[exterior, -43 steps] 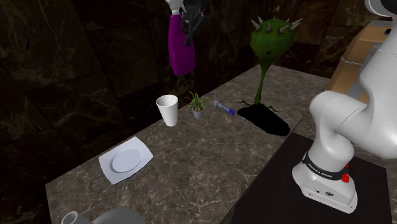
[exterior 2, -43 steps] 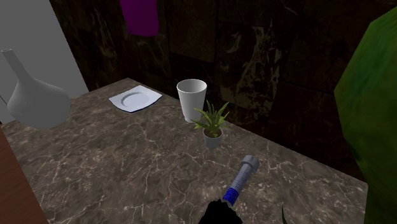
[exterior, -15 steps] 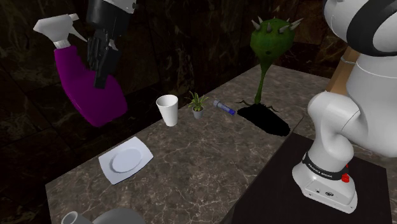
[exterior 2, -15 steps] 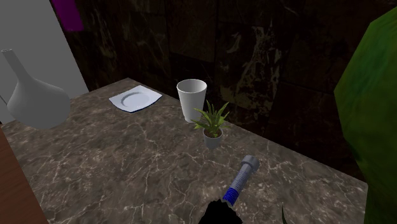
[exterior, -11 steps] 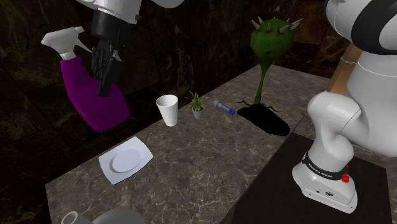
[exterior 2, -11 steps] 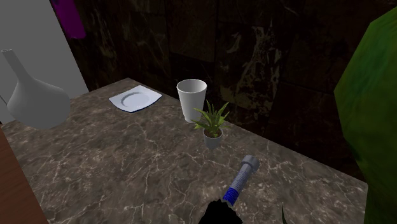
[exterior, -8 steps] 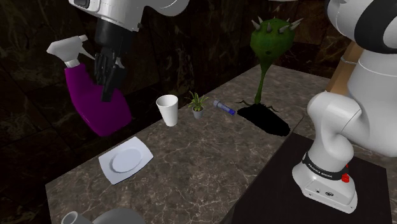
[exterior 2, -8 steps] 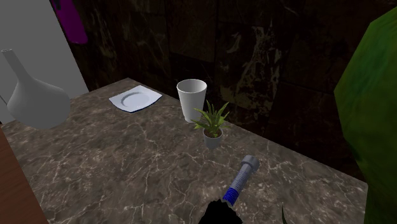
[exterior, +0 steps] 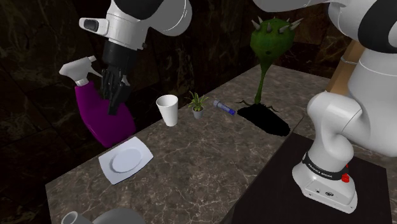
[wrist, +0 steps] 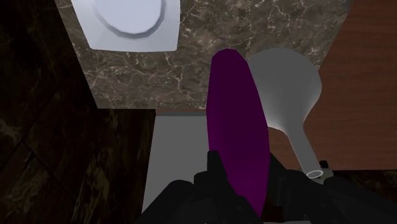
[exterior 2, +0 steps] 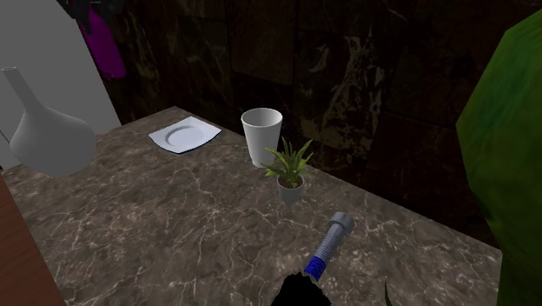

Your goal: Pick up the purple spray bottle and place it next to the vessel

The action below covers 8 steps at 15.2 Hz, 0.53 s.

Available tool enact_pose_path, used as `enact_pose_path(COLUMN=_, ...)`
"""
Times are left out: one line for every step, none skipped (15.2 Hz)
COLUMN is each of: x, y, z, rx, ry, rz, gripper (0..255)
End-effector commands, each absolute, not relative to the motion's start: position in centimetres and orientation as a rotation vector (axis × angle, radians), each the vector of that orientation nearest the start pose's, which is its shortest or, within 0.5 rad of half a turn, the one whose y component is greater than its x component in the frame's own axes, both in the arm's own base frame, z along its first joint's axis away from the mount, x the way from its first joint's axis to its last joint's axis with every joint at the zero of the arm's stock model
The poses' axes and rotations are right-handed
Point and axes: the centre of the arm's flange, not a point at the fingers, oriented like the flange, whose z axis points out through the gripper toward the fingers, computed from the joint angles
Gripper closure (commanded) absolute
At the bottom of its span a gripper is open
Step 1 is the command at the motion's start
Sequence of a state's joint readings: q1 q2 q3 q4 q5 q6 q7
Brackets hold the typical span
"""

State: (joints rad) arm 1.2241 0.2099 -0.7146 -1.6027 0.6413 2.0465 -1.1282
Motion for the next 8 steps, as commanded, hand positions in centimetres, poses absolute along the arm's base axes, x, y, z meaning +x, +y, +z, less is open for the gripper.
enact_pose_path(x=52.4, y=37.5, z=55.5, rx=-2.032, ry=-1.806, rz=-0.578, gripper=255)
enact_pose_path(x=52.4, y=37.5, z=55.0, rx=-2.032, ry=-1.806, rz=-0.578, gripper=255)
enact_pose_path(x=52.4, y=37.5, z=54.4, rx=-2.032, ry=-1.806, rz=-0.578, gripper=255)
enact_pose_path(x=52.4, y=37.5, z=53.9, rx=-2.032, ry=-1.806, rz=-0.578, gripper=255)
enact_pose_path(x=52.4, y=37.5, z=53.4, rx=-2.032, ry=-1.806, rz=-0.578, gripper=255)
enact_pose_path(x=52.4, y=37.5, z=52.8, rx=-2.032, ry=-1.806, rz=-0.578, gripper=255)
enact_pose_path(x=52.4, y=37.5, z=52.3, rx=-2.032, ry=-1.806, rz=-0.578, gripper=255)
enact_pose_path(x=52.4, y=37.5, z=51.8, rx=-2.032, ry=-1.806, rz=-0.578, gripper=255)
